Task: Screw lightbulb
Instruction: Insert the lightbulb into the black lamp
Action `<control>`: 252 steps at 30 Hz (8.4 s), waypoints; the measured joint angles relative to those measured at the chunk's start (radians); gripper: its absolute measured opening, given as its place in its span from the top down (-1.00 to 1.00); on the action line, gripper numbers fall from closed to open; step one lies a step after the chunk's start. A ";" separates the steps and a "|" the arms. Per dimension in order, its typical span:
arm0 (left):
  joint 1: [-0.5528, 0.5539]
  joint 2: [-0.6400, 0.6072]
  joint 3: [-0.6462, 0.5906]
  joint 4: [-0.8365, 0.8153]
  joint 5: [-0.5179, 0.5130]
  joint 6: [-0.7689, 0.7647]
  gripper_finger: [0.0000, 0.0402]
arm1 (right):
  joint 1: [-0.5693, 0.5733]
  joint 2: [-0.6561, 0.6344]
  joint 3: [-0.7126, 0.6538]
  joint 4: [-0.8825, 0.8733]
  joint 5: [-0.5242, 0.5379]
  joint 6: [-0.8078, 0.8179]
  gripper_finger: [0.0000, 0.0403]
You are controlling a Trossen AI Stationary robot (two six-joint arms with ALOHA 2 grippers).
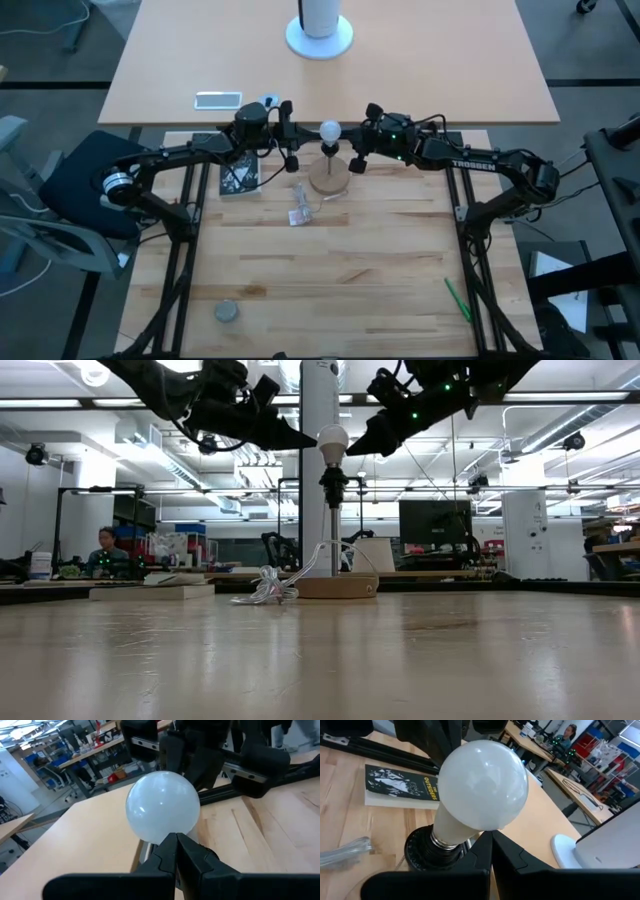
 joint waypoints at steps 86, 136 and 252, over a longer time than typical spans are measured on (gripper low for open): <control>0.003 -0.045 0.000 -0.095 -0.040 -0.031 1.00 | 0.006 -0.052 -0.006 -0.106 0.050 0.051 1.00; 0.003 -0.017 0.000 -0.041 0.119 -0.045 1.00 | -0.020 -0.022 -0.006 -0.047 0.004 0.036 1.00; 0.026 0.027 0.001 0.023 0.008 -0.087 1.00 | -0.019 0.003 -0.002 -0.012 -0.105 -0.016 1.00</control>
